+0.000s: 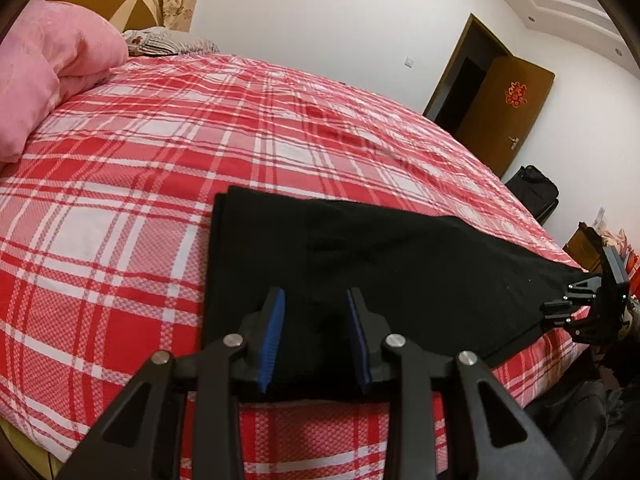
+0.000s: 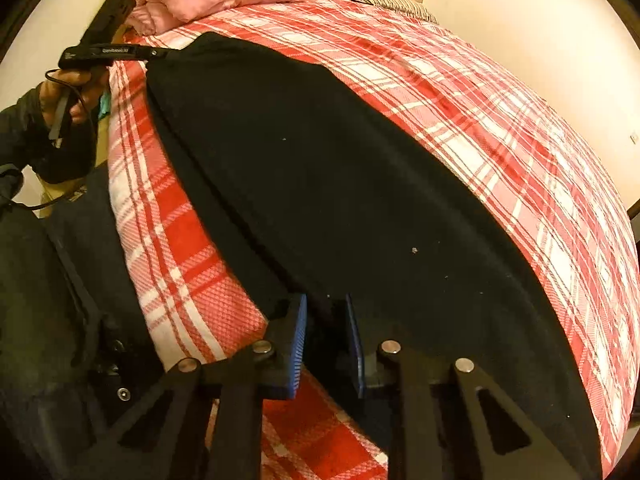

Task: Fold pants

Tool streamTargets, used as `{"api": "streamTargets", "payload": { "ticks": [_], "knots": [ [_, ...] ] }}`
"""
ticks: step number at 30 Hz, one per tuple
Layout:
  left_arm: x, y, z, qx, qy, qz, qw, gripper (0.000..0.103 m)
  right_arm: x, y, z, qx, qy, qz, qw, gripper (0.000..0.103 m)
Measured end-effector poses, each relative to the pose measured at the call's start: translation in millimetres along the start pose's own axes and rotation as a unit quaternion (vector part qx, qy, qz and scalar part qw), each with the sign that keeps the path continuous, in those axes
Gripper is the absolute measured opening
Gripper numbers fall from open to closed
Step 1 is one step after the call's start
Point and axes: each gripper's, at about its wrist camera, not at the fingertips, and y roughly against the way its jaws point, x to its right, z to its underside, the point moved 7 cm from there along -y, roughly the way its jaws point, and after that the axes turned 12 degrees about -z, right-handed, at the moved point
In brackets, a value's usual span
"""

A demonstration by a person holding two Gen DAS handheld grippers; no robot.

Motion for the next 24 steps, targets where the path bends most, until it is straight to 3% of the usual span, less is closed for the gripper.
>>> {"api": "streamTargets", "payload": {
  "ticks": [4,13,20,24],
  "knots": [
    [0,0,0,0.0,-0.001,0.0,1.0,0.035,-2,-1,-3,0.003,0.0,0.01,1.0,0.003],
    [-1,2,2,-0.002,-0.01,0.009,0.9999,0.035,-15,35,-5,0.025,-0.01,-0.011,1.0,0.002],
    [-1,12,9,-0.001,-0.021,0.007,0.9998,0.036,-29,13,13,-0.007,-0.004,-0.02,1.0,0.002],
    [3,16,11,0.002,-0.05,-0.01,0.9987,0.048,-19,15,12,0.003,-0.021,-0.012,1.0,0.002]
  ]
}}
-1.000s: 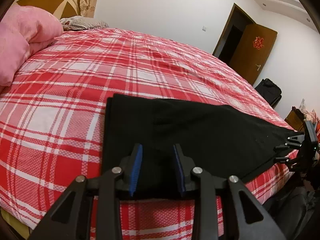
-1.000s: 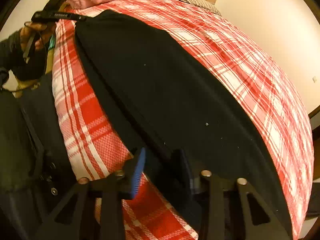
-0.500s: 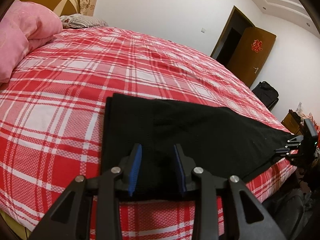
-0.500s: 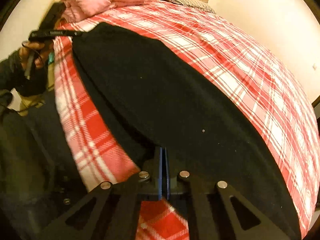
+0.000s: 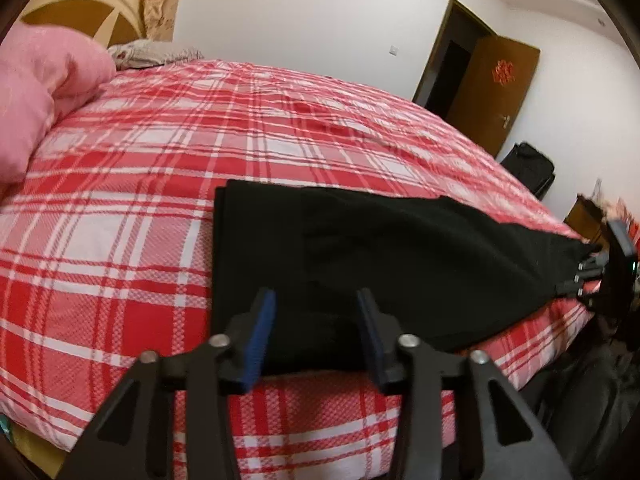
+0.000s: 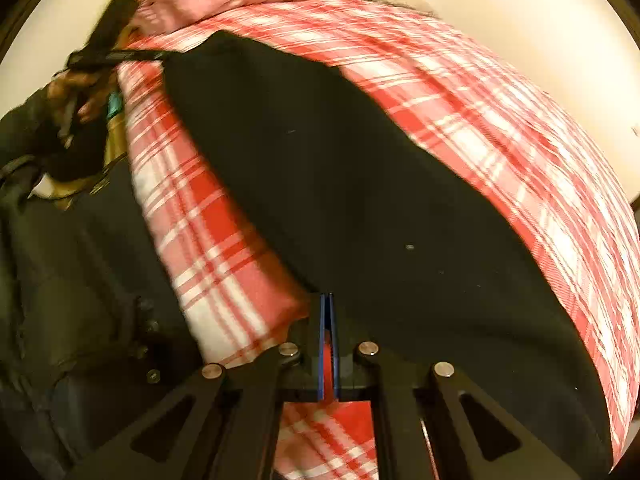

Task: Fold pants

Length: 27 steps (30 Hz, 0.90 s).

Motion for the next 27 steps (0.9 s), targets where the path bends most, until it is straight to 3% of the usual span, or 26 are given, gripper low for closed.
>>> {"api": "streamTargets", "payload": {
  "ticks": [5,8,17,22,27],
  "knots": [
    [6,1,-3,0.005,-0.009,-0.009,0.9999,0.048,10,-7,-2,-0.001,-0.006,0.008,1.0,0.002],
    [13,-1,1,-0.005,-0.022,-0.006,0.9997,0.059,10,-13,0,-0.006,-0.001,0.009,1.0,0.003],
    [15,-2,12,0.002,-0.052,-0.029,0.9982,0.06,9,-3,11,-0.003,0.002,0.006,1.0,0.004],
    [15,5,-12,0.019,-0.024,-0.02,0.9993,0.06,25,15,17,0.017,-0.029,0.028,0.999,0.004],
    [48,1,-43,0.029,-0.037,0.006,0.9989,0.066,54,49,31,0.049,-0.072,0.064,0.994,0.004]
  ]
}}
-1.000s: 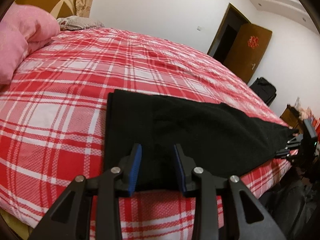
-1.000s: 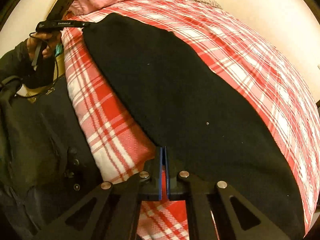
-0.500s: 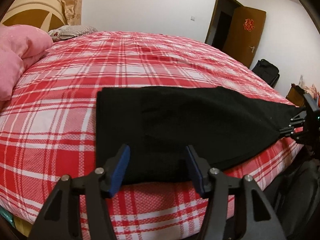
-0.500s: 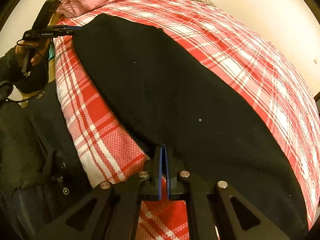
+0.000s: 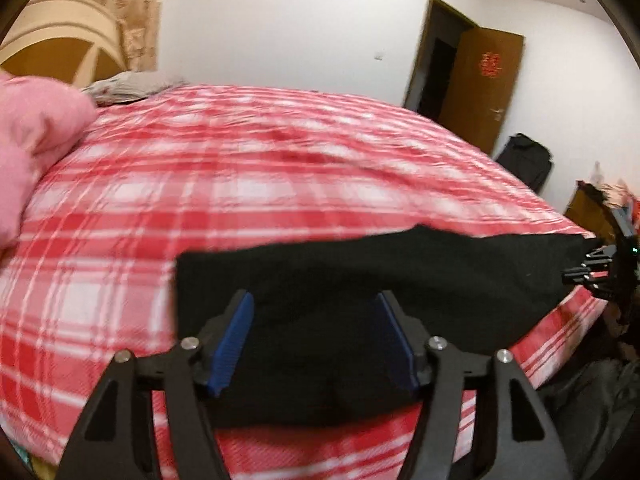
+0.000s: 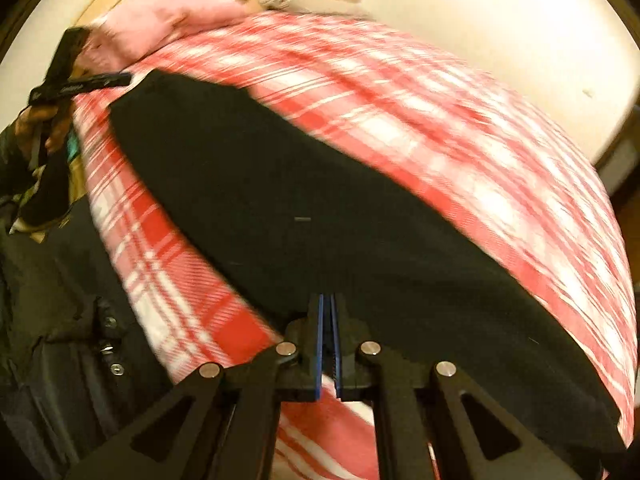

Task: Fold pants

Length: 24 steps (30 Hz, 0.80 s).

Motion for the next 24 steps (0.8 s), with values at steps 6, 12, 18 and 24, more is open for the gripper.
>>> {"api": "streamTargets", "payload": {
  "ticks": [6,12,18,24],
  "knots": [
    [83,-6,-19,0.001,-0.092,0.061,0.9939,0.066,65,61,35,0.035,-0.086,0.074,0.993,0.004],
    [160,-16,-22,-0.014,-0.168,0.129,0.9771,0.066,135,151,69,0.1,-0.188,0.141,0.967,0.006],
    [224,-27,-12,-0.032,-0.222,0.183,0.9572,0.066,212,205,107,0.131,-0.279,0.196,0.931,0.06],
    [243,-38,4,-0.061,-0.226,0.201,0.9512,0.066,269,196,145,0.107,-0.358,0.179,0.91,0.059]
  ]
}}
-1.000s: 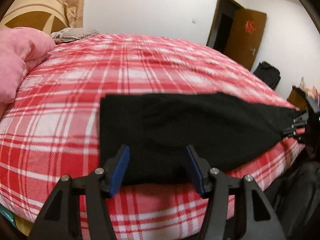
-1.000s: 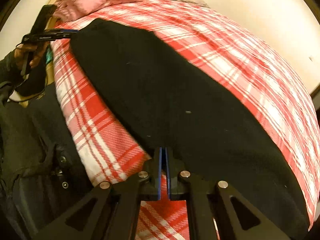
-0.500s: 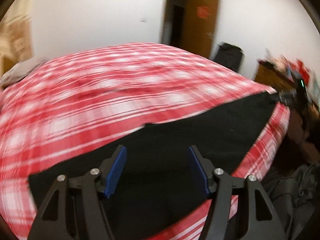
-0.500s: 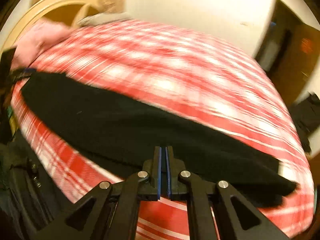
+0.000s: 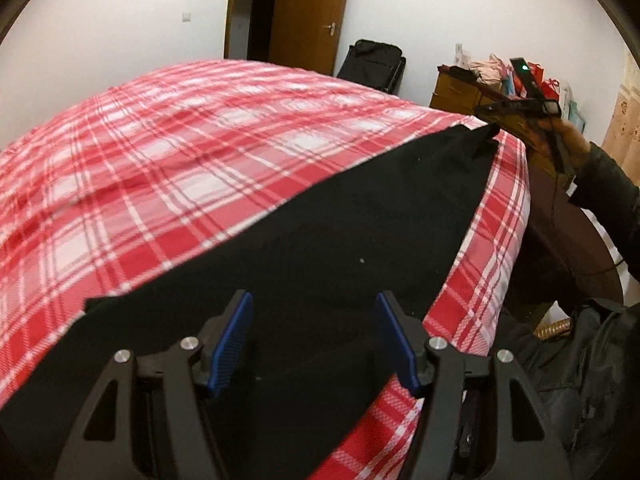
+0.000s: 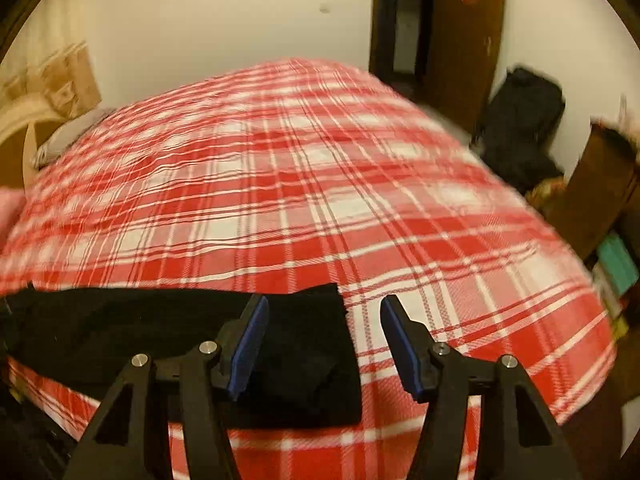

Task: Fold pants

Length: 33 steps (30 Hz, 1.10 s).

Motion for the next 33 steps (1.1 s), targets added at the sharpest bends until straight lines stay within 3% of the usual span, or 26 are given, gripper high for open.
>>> {"api": "streamTargets", "payload": {
  "ticks": [2,7,9,10,14,21,26,29,33],
  "knots": [
    [2,-6,4,-0.01,0.005,0.005,0.9999,0.066,14,-12,-1,-0.009,-0.028,-0.016,0.999,0.048],
    [3,-14,12,-0.025,0.017,0.009,0.9995,0.067,18,-32,6,-0.038,-0.054,-0.054,0.996,0.043],
    [2,-14,13,-0.026,0.02,0.01,0.9994,0.067,12,-39,11,-0.049,-0.049,-0.068,0.995,0.028],
    [2,-14,13,-0.027,0.022,0.011,0.9993,0.067,9,-41,12,-0.053,-0.04,-0.069,0.995,0.014],
    [1,-15,12,-0.028,0.025,0.012,0.9992,0.067,3,-44,12,-0.057,-0.006,-0.045,0.997,0.004],
    [7,-14,13,-0.029,0.017,0.017,0.9993,0.067,16,-50,0,-0.042,0.014,0.019,0.999,0.003],
    [21,-9,8,-0.025,-0.009,0.031,0.9992,0.067,24,-52,4,-0.05,-0.005,0.009,0.999,0.005],
    [33,-6,0,-0.02,-0.029,0.04,0.9986,0.067,23,-39,9,-0.047,-0.007,0.017,0.999,0.006],
    [62,-9,-13,-0.014,-0.068,0.058,0.996,0.067,12,-15,19,-0.033,-0.017,-0.005,0.999,0.007]
  ]
}}
